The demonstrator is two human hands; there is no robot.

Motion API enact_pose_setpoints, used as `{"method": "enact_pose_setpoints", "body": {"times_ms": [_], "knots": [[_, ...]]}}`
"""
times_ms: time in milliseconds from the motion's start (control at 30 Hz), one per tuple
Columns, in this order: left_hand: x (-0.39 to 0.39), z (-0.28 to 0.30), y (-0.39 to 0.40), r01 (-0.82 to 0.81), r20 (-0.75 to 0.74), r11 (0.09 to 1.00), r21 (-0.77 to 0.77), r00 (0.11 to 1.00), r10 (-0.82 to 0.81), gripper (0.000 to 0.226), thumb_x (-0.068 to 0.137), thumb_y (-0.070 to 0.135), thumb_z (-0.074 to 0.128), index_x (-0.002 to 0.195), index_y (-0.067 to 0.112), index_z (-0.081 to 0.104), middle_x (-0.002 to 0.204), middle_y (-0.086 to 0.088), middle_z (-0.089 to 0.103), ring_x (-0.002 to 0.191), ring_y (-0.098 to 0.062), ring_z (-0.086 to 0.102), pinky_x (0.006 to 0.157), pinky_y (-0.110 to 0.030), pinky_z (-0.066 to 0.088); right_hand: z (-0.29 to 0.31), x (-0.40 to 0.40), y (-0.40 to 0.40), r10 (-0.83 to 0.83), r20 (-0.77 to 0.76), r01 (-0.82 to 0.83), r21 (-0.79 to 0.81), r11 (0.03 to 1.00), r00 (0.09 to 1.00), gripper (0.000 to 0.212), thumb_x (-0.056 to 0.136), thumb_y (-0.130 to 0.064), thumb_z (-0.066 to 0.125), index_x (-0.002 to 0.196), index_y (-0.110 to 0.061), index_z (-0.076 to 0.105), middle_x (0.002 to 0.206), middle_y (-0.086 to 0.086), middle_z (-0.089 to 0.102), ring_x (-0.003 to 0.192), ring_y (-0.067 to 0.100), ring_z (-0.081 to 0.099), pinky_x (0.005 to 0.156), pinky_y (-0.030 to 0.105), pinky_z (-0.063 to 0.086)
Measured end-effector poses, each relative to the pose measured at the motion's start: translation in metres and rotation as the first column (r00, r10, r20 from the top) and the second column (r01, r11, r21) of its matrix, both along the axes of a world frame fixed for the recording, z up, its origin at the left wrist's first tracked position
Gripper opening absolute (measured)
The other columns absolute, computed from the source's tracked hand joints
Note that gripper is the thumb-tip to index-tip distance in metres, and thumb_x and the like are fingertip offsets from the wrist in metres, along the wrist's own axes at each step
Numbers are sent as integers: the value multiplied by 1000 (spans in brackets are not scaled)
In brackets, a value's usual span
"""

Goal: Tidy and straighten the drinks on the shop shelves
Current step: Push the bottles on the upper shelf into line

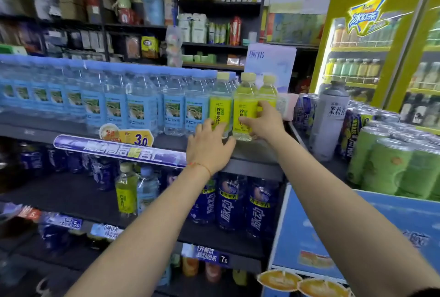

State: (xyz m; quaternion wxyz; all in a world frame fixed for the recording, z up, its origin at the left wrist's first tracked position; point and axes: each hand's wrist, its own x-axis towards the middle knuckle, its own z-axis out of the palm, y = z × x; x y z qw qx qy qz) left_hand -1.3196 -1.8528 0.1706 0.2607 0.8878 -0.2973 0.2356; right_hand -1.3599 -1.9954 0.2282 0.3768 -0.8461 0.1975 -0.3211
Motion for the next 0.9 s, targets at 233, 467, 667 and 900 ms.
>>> {"method": "enact_pose_setpoints", "body": {"times_ms": [233, 467, 667, 900], "knots": [[0, 0, -1, -27, -52, 998, 63, 998, 31, 52, 95, 46, 41, 145, 36, 39, 154, -1, 30, 142, -22, 27, 110, -48, 34, -1, -1, -8, 26, -113, -42, -144, 989, 993, 58, 95, -27, 64, 140, 0, 37, 137, 22, 48, 120, 37, 53, 90, 38, 43], [-2, 3, -3, -56, -60, 994, 98, 996, 62, 51, 95, 41, 42, 146, 36, 39, 154, 0, 30, 142, -22, 27, 110, -45, 33, 0, -14, -5, 83, -130, -95, -84, 992, 988, 39, 95, 0, 50, 131, 4, 39, 128, 17, 52, 90, 25, 47, 49, 24, 30], [-7, -1, -2, -8, -74, 998, 69, 997, 14, 49, 97, 32, 47, 145, 29, 43, 152, -1, 40, 139, -24, 35, 109, -40, 33, -7, -32, 15, 187, -39, -188, -7, 982, 982, 50, 93, -6, 54, 138, 2, 34, 135, 18, 47, 106, 31, 52, 72, 26, 39], [-68, -57, 76, -172, 22, 895, -412, 980, 198, 16, 89, 24, 50, 75, 20, 56, 65, 1, 55, 62, -21, 49, 51, -35, 34, -37, -55, 88, 444, 182, -437, -80, 896, 877, 16, 87, -17, 51, 80, -7, 60, 69, 11, 64, 69, 29, 61, 62, 42, 49]]}}
